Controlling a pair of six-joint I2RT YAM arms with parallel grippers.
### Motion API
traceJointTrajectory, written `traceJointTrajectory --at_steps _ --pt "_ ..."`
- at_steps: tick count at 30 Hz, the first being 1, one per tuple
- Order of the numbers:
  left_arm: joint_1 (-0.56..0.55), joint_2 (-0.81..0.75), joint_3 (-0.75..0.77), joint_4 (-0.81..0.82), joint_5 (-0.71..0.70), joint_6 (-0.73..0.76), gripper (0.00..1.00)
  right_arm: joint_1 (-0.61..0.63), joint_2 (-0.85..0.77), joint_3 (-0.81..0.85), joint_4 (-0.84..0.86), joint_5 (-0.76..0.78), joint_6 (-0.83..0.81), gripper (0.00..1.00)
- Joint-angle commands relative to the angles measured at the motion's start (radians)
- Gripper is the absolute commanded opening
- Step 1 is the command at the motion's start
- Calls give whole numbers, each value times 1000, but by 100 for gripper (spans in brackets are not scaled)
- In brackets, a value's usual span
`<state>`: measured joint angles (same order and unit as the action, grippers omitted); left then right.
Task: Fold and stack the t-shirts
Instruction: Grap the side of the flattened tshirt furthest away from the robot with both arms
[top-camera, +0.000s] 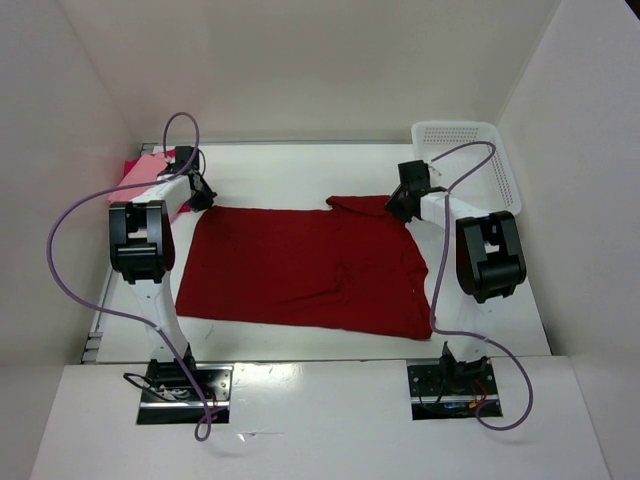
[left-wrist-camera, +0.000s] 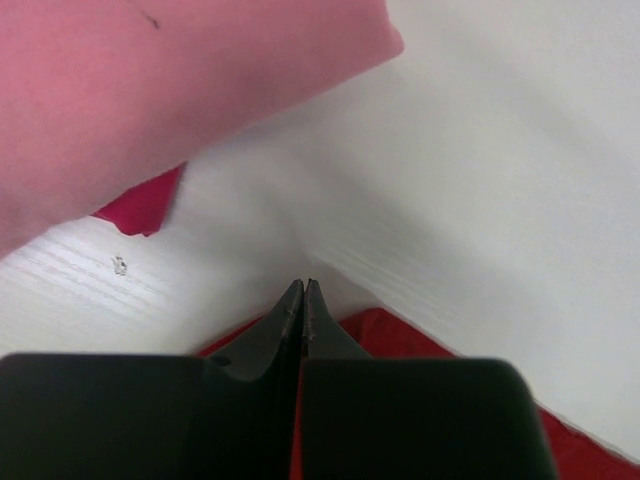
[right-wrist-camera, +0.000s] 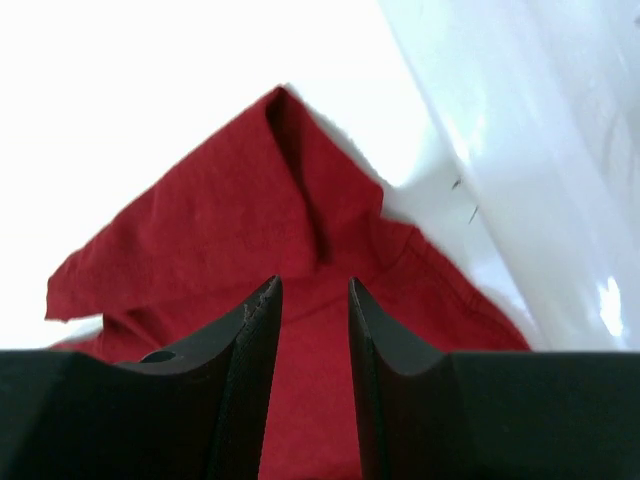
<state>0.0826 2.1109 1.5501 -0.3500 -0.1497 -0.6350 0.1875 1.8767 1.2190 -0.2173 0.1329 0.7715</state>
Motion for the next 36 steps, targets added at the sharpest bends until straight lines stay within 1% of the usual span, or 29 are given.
traceJointTrajectory --at_steps 1,5,6,9,18,20,21,23,24,25,27,29,33,34,36 --pt "-4 -51 -4 25 25 -11 0 7 22 59 52 76 12 38" --pt "-14 -42 -4 25 47 -20 0 7 85 92 52 54 12 38" --pt "-14 -42 -4 25 47 -20 0 7 94 93 52 44 12 35" --pt "-14 -32 -4 25 47 -20 0 16 128 114 52 22 12 34" --pt "-14 -23 -4 34 56 -20 0 26 165 143 61 -10 12 34" --pt "-14 -23 -4 34 56 -20 0 26 154 143 61 -19 12 37" --pt "-14 -23 -4 34 56 -20 0 26 154 143 61 -19 12 37" --pt "-14 -23 -4 34 65 -29 0 26 154 143 61 -19 12 30" --pt "-14 -23 -4 34 65 -29 0 26 154 157 43 -19 12 25" --pt "-14 -23 -4 34 65 -29 0 26 154 168 42 -19 12 15" --pt "-14 -23 -4 34 65 -29 0 26 154 168 33 -19 12 7" --pt "-14 -23 -4 34 65 -29 0 26 121 168 10 -9 12 0" --pt "-14 -58 -4 25 87 -29 0 26 29 143 -13 -9 3 0" --pt "-14 -69 -4 25 87 -29 0 26 -26 133 -13 -18 3 0" --pt "-14 -94 -27 25 96 -38 0 26 -86 96 -25 -18 3 0"
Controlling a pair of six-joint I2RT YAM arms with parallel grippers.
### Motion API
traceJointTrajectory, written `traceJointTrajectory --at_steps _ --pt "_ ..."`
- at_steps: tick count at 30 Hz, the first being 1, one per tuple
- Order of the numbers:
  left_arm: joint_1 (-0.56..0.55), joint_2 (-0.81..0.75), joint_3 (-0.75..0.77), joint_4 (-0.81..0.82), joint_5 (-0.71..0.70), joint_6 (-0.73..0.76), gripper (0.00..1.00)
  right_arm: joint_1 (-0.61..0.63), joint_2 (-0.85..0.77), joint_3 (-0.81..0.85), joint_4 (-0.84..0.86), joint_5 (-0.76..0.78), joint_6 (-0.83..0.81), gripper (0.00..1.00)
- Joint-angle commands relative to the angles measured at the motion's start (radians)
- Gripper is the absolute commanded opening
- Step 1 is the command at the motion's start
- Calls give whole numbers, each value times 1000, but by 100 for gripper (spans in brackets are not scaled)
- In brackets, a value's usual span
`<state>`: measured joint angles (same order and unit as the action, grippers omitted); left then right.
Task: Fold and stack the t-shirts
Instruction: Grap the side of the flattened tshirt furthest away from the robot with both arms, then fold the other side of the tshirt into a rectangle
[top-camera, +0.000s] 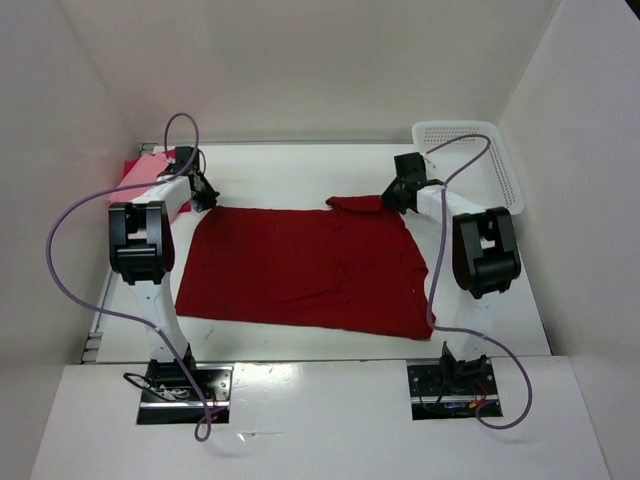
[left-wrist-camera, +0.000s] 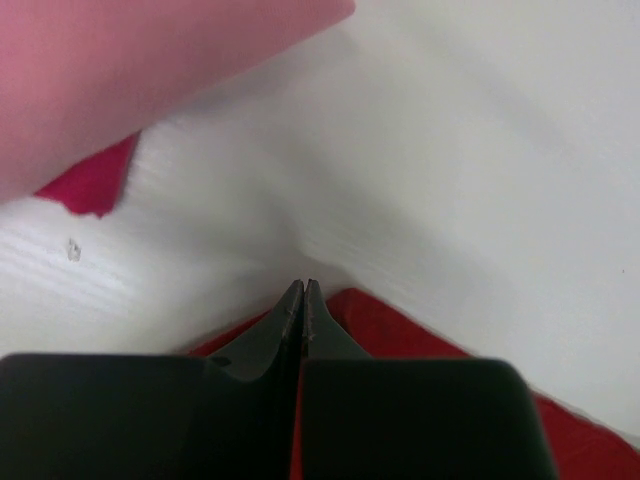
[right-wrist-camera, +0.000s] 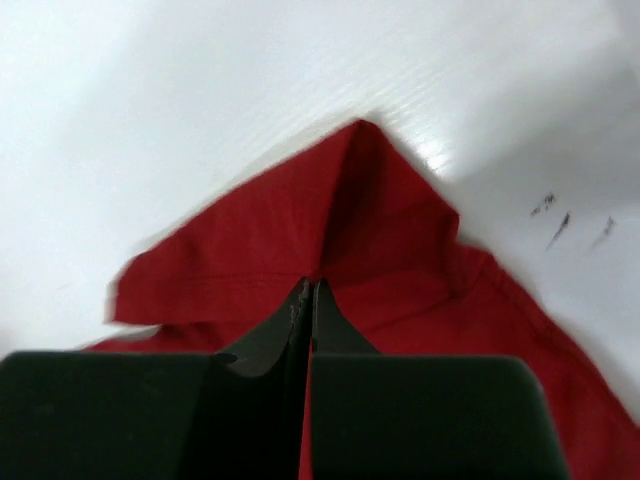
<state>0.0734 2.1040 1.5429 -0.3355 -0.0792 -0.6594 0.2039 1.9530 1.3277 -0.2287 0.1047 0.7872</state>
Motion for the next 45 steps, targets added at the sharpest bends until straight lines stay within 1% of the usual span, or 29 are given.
traceJointTrajectory --at_steps 1,4,5,7,8,10,11,12,14,15,17,18,20,21,24,26,27,28,29,31,32,33,35,36,39,41,43,44,45 --pt "-4 -117 -41 10 25 -14 0 9 -228 -28 -14 -3 -13 0" --pt "-4 -173 -67 20 35 -14 0 9 -328 -113 -24 -40 10 0" --pt "-4 -186 -87 20 35 -14 0 9 -397 -161 -24 -51 10 0" --pt "-4 -228 -112 20 35 -14 0 9 -468 -240 -34 -75 38 0" --pt "-4 -239 -122 20 44 -14 0 9 -541 -264 -43 -85 38 0" --pt "20 -278 -159 10 44 -5 0 9 -618 -314 -61 -103 50 0" --pt "20 -294 -174 10 44 -5 0 9 -659 -364 -82 -117 64 0" --pt "34 -327 -193 10 55 -5 0 9 -743 -390 -96 -117 78 0" --pt "54 -367 -262 10 65 -15 0 9 -827 -470 -139 -149 102 0" --pt "54 -406 -286 10 65 -16 0 9 -914 -498 -156 -161 113 0" --pt "80 -444 -348 10 84 -26 0 9 -998 -577 -208 -195 142 0" --pt "100 -453 -365 10 94 -35 0 9 -1079 -628 -224 -215 152 0" --pt "118 -464 -400 10 122 -36 0 9 -1149 -671 -271 -246 176 0" --pt "118 -475 -400 10 122 -36 0 9 -1211 -709 -287 -261 185 0" --pt "118 -509 -400 10 147 -36 0 9 -1320 -720 -328 -307 224 0" --pt "118 -555 -400 -3 159 -36 0 9 -1347 -696 -363 -348 239 0" --pt "118 -576 -391 -4 159 -36 0 9 -1358 -652 -377 -368 239 0" --pt "127 -628 -391 -16 159 -36 0 9 -1374 -630 -394 -400 250 0" --pt "128 -654 -414 -16 148 -36 0 9 -1387 -601 -431 -401 250 0" --pt "128 -725 -469 -16 92 -36 0 9 -1436 -601 -471 -412 261 0" --pt "143 -736 -544 -7 72 -36 0 9 -1451 -629 -489 -412 261 0" --pt "153 -721 -575 3 58 -36 0 9 -1462 -659 -521 -402 270 0" --pt "192 -662 -592 -6 79 -36 0 9 -1471 -734 -532 -424 282 0" --pt "201 -585 -578 -35 79 -22 0 9 -1471 -749 -550 -424 293 0" --pt "241 -475 -526 -94 123 -22 0 9 -1471 -749 -580 -375 313 0" --pt "256 -475 -526 -94 133 -31 17 9 -1445 -740 -590 -353 313 0" --pt "267 -548 -564 -68 133 -31 33 9 -1424 -728 -600 -338 313 0" --pt "279 -602 -564 -56 133 -45 45 9 -1415 -728 -600 -329 313 2" --pt "295 -625 -564 -56 145 -60 49 9 -1415 -719 -600 -320 323 4"
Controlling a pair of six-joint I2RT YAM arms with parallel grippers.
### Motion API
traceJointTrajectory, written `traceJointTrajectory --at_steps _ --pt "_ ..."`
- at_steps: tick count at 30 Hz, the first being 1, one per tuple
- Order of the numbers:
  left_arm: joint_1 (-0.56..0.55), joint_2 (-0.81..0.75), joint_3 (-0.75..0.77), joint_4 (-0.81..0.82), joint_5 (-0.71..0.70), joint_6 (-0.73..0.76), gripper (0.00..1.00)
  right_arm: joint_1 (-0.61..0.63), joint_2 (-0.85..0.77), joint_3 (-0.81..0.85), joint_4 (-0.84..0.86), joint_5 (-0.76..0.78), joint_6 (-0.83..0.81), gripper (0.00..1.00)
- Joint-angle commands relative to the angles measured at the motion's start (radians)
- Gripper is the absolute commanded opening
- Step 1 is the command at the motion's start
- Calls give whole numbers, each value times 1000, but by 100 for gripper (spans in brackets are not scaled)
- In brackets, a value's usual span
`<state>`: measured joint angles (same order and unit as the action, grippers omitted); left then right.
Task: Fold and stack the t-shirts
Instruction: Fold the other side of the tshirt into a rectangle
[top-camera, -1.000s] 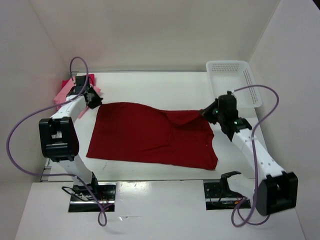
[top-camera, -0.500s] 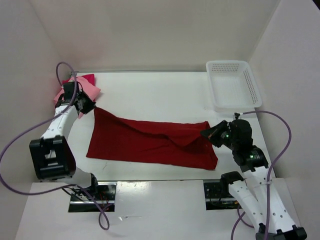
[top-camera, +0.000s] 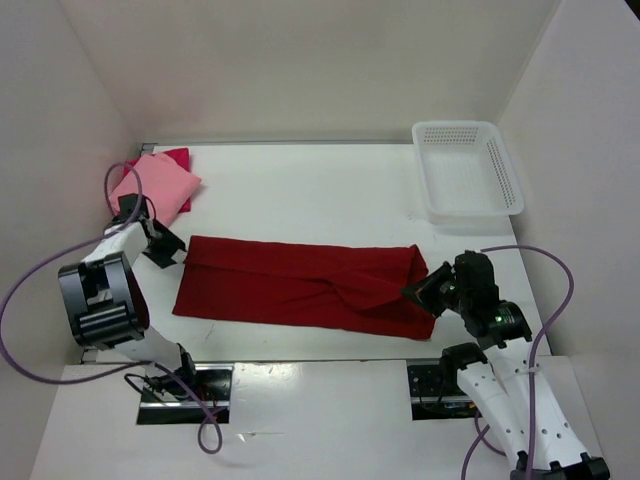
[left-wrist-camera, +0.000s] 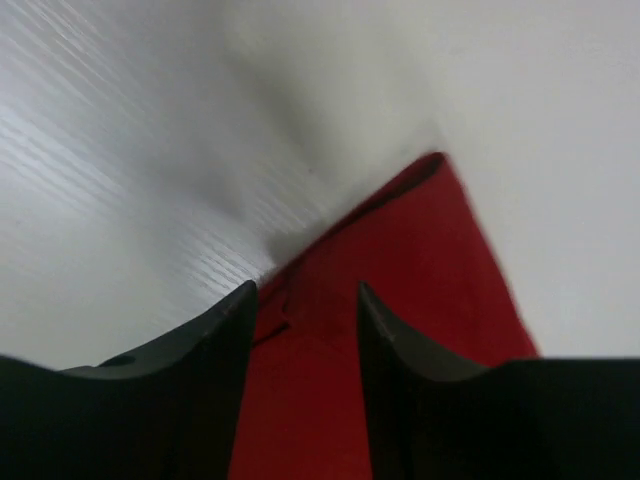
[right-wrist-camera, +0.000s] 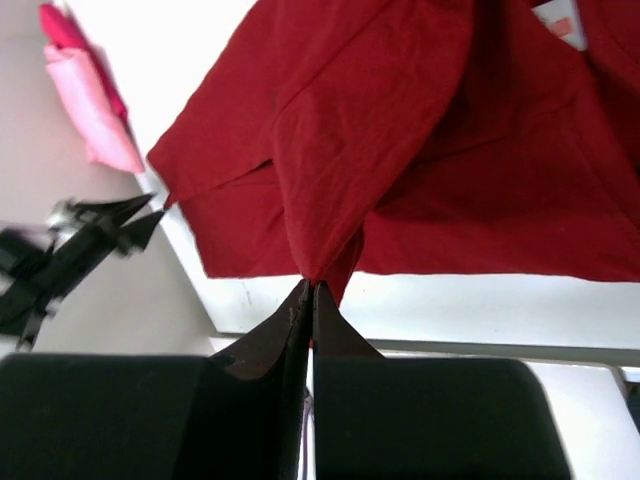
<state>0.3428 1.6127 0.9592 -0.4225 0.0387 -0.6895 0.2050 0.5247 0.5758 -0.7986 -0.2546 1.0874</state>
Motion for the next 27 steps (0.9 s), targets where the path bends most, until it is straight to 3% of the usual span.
traceJointTrajectory --at_steps 1,4,6,10,13,14,15,18,23,27 --pt "25 -157 19 31 27 -30 53 8 14 33 -30 40 23 4" --pt "-4 -214 19 40 73 -41 57 8 28 33 -30 52 23 19" --pt "-83 -240 29 41 73 -32 53 8 53 62 -21 52 11 35" --pt "-244 -310 -6 85 70 -2 47 8 103 150 -2 110 -84 50" --pt "-359 -320 -30 85 85 -2 43 17 240 243 15 137 -194 59" --pt "-384 -309 -30 96 95 -2 43 45 279 263 39 152 -239 58" --pt "-405 -292 -30 96 114 -2 43 63 331 274 67 152 -263 49" --pt "-476 -269 -30 105 138 -15 42 186 437 274 149 143 -297 0" --pt "-554 -260 -48 142 124 -51 42 544 666 266 228 195 -279 0" --pt "-585 -226 -48 154 124 -71 42 671 774 277 255 250 -279 10"
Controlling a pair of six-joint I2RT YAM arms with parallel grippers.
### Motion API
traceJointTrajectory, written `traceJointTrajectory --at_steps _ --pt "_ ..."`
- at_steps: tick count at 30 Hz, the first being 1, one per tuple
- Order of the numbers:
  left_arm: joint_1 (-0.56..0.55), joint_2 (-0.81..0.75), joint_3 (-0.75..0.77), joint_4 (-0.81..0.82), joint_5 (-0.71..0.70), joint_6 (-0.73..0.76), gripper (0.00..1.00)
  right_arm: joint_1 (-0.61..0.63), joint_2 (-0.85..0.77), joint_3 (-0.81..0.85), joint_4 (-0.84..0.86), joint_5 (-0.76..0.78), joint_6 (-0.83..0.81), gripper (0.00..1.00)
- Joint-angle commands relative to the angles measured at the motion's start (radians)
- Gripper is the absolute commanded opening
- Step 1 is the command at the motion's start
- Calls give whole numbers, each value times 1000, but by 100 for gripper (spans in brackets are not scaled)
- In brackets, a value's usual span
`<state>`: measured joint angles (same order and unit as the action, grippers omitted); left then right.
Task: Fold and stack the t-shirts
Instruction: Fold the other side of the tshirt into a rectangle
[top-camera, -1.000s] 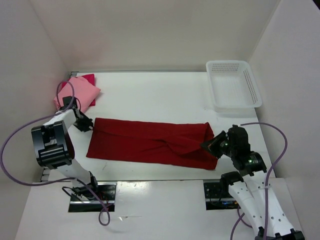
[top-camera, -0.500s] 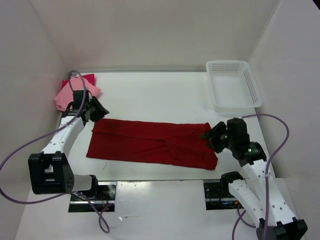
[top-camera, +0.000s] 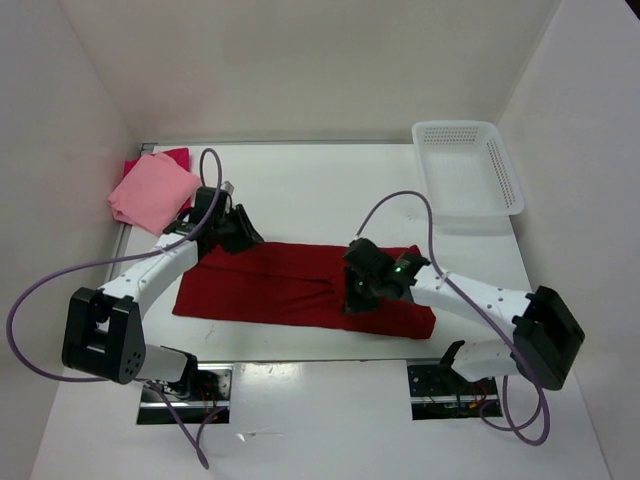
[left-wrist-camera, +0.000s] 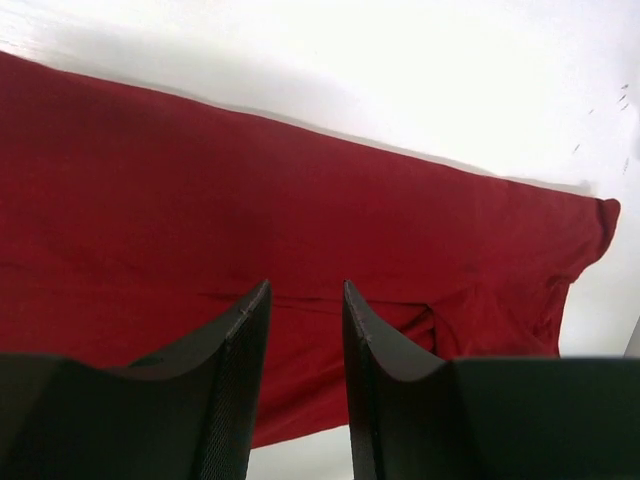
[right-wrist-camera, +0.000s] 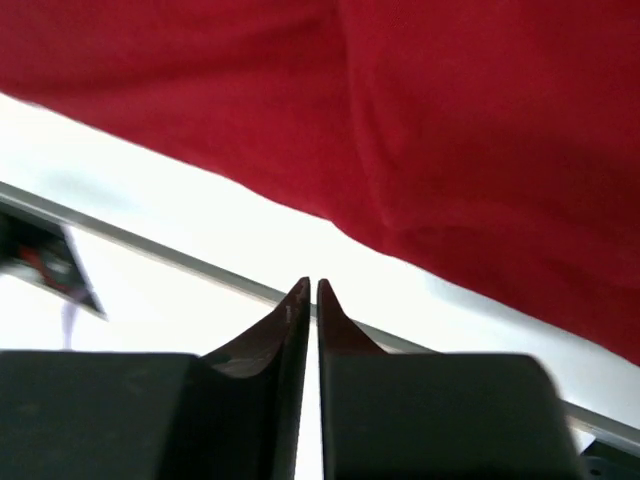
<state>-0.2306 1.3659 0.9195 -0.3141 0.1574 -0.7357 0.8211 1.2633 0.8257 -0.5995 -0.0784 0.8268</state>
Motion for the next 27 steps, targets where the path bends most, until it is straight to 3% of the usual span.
traceJointTrajectory --at_steps 1,3,7,14,21,25,26,27 --pt "-12 21 -8 46 5 -25 42 55 50 27 56 84 -28 12" --pt "-21 30 -8 55 5 -36 42 55 87 36 69 85 -43 21" --pt "-21 39 -27 66 14 -45 42 55 191 70 78 120 -66 29" --pt "-21 61 -27 66 24 -45 42 55 300 99 93 210 -66 37" --pt "-21 61 -27 75 34 -54 42 55 298 108 93 284 -43 40" --pt "-21 61 -27 75 44 -54 42 35 306 108 93 273 -52 18" --pt "-21 61 -27 75 44 -54 42 35 294 108 93 237 -52 7" --pt "-21 61 -27 75 44 -54 42 17 279 108 93 198 -67 3"
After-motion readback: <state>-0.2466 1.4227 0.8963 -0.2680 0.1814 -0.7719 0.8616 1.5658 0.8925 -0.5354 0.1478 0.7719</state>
